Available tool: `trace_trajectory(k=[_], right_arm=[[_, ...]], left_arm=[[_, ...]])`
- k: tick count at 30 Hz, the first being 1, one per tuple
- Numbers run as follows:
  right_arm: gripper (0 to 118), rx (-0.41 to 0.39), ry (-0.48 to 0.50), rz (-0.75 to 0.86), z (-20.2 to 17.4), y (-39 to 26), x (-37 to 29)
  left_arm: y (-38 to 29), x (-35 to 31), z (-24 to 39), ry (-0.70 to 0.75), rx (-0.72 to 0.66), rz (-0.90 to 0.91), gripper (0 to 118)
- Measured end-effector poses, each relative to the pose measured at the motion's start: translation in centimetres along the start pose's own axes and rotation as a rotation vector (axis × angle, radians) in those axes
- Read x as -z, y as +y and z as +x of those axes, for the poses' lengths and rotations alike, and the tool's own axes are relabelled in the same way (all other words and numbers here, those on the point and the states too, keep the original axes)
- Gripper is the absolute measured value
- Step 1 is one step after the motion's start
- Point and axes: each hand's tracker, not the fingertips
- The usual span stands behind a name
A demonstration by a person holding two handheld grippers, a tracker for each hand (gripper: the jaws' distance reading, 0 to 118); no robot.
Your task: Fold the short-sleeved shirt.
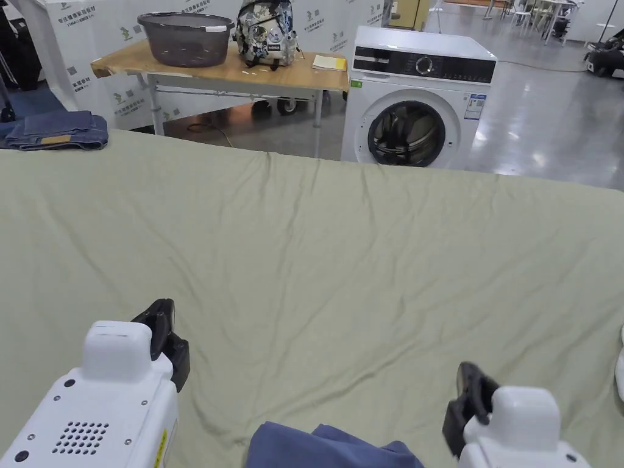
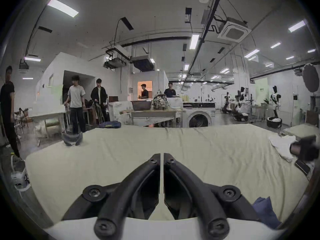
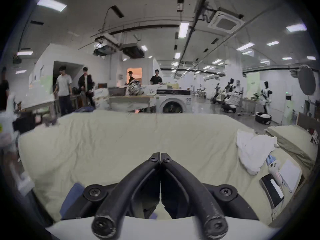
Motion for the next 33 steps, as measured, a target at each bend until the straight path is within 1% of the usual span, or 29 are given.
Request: trace_trajectory(k=[1, 3, 5, 6, 7, 8, 11, 13, 15, 16, 17, 18, 20, 21, 22, 23, 24, 26, 27, 28, 29, 30, 32, 33], right_arm=[[0, -0.021, 0.031, -0.03, -0.8, -1.1, -0.4], [0, -0.02, 0.086, -0.093, -1.9, -3.1, -1.0], [0, -0.053, 0.102, -0.152, -3.0, -5.2, -1.0], [0, -0.058, 0.106, -0.181, -3.3, -6.3, -0.9], [0, -0.045, 0.112, -0.216, -3.6, -7.2, -0.7], [0, -0.037, 0.115, -0.242, -3.7, -8.0, -0.3], [0, -0.056, 0.089, -0.335, -4.0, -10.6, 1.3], [0, -0.024, 0.091, -0.395, -3.8, -12.2, 2.4], [0, -0.042, 0.083, -0.369, -3.9, -12.8, 2.6], [0, -0.076, 0.074, -0.35, -4.2, -12.6, 2.6], [0, -0.077, 0.072, -0.355, -4.4, -12.3, 2.7], [0, -0.067, 0.072, -0.362, -4.3, -12.2, 2.8], [0, 0.014, 0.084, -0.384, -3.5, -12.2, 3.2], [0, 0.034, 0.087, -0.389, -3.3, -12.1, 3.3], [0, 0.03, 0.088, -0.389, -3.2, -12.0, 3.4], [0, 0.028, 0.089, -0.391, -3.2, -11.9, 3.4], [0, 0.023, 0.089, -0.393, -3.3, -11.8, 3.4], [0, 0.013, 0.09, -0.394, -3.4, -11.8, 3.3], [0, 0.013, 0.091, -0.396, -3.3, -11.8, 3.4], [0, 0.018, 0.092, -0.4, -3.3, -11.7, 3.5], [0, 0.023, 0.092, -0.403, -3.2, -11.7, 3.4], [0, 0.024, 0.092, -0.407, -3.3, -11.6, 3.5], [0, 0.025, 0.09, -0.413, -3.3, -11.5, 3.6], [0, 0.026, 0.09, -0.416, -3.3, -11.5, 3.6]], left_arm=[[-0.1, -0.1, -0.3, -0.007, -0.013, -0.009, 0], [-0.4, -0.2, -0.7, -0.006, -0.024, -0.029, 0], [-0.7, -0.4, -1.0, -0.005, -0.026, -0.04, 0], [-0.9, -0.5, -1.1, -0.008, -0.027, -0.046, 0], [-1.1, -0.7, -1.2, -0.007, -0.026, -0.052, 0], [-1.2, -0.9, -1.2, -0.005, -0.023, -0.058, 0], [-1.6, -1.4, -1.4, -0.013, -0.02, -0.073, 0], [-1.8, -1.4, -1.4, -0.017, -0.018, -0.086, 0], [-2.1, -1.4, -1.4, -0.019, -0.018, -0.101, 0], [-2.2, -1.4, -1.4, -0.033, -0.023, -0.119, 0], [-2.3, -1.3, -1.5, -0.05, -0.026, -0.134, 0], [-2.3, -1.0, -1.6, -0.088, -0.03, -0.171, 0], [-2.4, -0.5, -1.9, -0.15, -0.044, -0.231, 0], [-2.5, 0.2, -2.1, -0.205, -0.054, -0.3, 0], [-2.7, 0.8, -2.4, -0.249, -0.075, -0.365, 0], [-2.9, 1.3, -2.7, -0.309, -0.106, -0.383, 0], [-3.3, 2.4, -3.1, -0.373, -0.14, -0.509, 0], [-4.2, 4.1, -4.0, -0.491, -0.219, -0.604, 0], [-5.3, 5.5, -4.5, -0.558, -0.239, -0.733, 0], [-6.1, 6.4, -4.7, -0.62, -0.258, -0.805, 0], [-6.7, 7.0, -4.9, -0.685, -0.278, -0.838, 5], [-7.5, 7.6, -5.0, -0.744, -0.308, -0.881, 17], [-8.2, 8.7, -4.8, -0.783, -0.351, -0.945, 53], [-8.8, 9.4, -4.8, -0.826, -0.385, -0.977, 65]])
